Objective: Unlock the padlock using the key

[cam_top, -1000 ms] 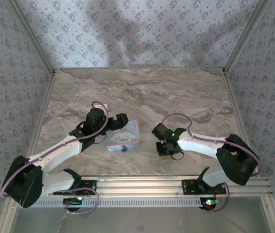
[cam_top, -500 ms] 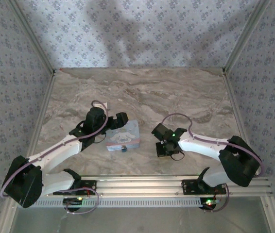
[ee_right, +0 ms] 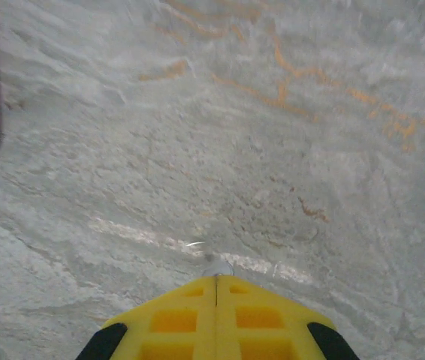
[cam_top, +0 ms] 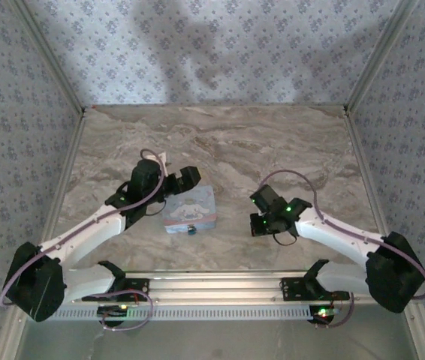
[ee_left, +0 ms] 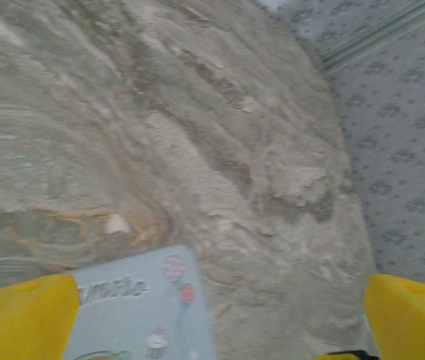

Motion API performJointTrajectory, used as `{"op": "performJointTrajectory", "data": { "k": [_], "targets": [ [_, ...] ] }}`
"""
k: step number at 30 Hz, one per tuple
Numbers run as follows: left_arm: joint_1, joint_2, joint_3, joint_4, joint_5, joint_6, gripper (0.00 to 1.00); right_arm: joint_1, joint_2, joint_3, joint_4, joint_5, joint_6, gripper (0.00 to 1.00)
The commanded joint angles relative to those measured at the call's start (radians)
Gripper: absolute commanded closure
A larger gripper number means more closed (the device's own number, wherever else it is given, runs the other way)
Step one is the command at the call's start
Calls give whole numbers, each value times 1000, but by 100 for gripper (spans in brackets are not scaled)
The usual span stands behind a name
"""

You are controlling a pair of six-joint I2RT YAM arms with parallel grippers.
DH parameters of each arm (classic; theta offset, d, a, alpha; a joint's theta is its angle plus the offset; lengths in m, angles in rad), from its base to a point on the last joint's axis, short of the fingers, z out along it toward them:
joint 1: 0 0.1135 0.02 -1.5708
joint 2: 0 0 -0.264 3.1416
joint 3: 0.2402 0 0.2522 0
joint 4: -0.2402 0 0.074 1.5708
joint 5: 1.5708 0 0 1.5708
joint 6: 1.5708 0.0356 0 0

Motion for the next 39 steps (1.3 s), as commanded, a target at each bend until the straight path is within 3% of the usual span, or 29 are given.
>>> {"op": "performJointTrajectory", "data": {
  "k": [1, 6, 12, 21, 39],
  "targets": [
    [5, 28, 58, 40, 121, -93, 4, -32, -46, 13, 18, -35, -87, 100],
    [10, 95, 103, 53, 225, -229, 8, -85, -109, 47, 97, -87, -181, 100],
    [12, 190, 76, 254, 322, -494, 14, -118, -128, 120, 194, -125, -289, 100],
    [-39, 288, 13, 543, 308, -826, 15, -109, -43, 229, 344, -160, -353, 100],
    [-115, 398, 1, 751, 246, -1054, 8, -41, 90, 313, 460, -177, -349, 100]
  ]
}}
